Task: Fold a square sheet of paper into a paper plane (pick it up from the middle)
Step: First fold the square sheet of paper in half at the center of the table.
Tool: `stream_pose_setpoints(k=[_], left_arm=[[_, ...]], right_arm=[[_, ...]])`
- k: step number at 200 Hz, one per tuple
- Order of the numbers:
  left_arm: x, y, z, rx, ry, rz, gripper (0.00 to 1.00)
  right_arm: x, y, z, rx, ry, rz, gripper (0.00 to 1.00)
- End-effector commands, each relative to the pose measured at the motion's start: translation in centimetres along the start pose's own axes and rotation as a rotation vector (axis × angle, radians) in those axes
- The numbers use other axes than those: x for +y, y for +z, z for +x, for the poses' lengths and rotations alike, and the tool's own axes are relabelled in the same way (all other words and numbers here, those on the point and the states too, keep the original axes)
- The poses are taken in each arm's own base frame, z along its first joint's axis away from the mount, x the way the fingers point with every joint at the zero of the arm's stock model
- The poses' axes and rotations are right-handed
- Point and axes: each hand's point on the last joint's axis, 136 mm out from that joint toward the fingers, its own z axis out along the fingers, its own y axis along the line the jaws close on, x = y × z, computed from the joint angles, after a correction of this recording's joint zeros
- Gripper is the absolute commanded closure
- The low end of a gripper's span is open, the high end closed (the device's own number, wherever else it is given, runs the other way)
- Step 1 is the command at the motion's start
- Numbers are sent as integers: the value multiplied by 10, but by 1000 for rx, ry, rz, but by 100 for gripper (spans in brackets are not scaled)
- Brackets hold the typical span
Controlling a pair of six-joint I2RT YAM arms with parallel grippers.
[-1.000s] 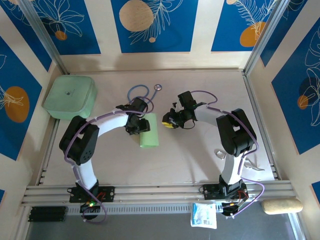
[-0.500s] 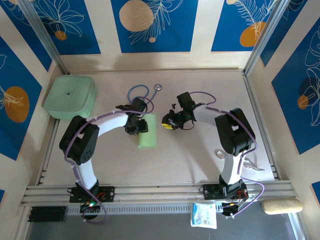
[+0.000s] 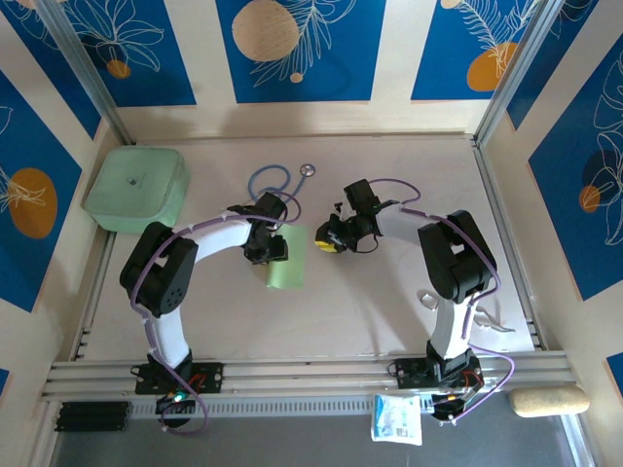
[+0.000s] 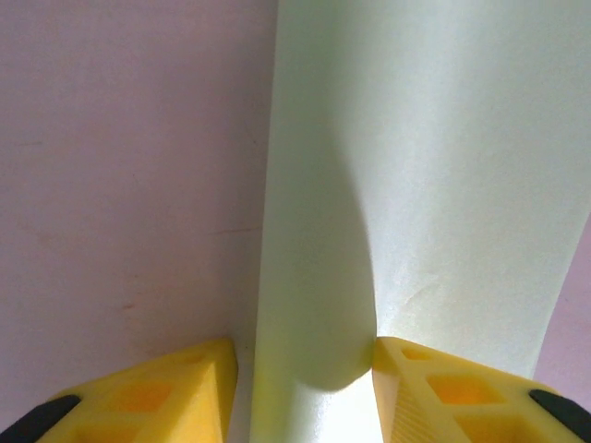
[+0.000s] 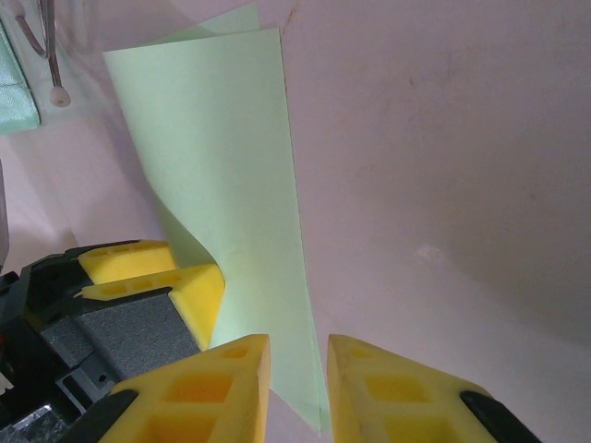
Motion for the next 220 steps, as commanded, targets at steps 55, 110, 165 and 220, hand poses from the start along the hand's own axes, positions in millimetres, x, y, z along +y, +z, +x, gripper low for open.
stream_pose_setpoints(k=[55,110,165,220], left_arm=[[17,10,9,24,-119,-45,57],[14,12,12,35,-153,-26,57],[10,12,12,33,-188,23,56],[16,17,15,40,-224,26,60]], right_arm=[[-2,2,4,21,-7,8,76],[-2,3,5,23,-8,6,76],[-2,3,5,24,-7,3,76],[-3,4,6,28,-4,3,76]])
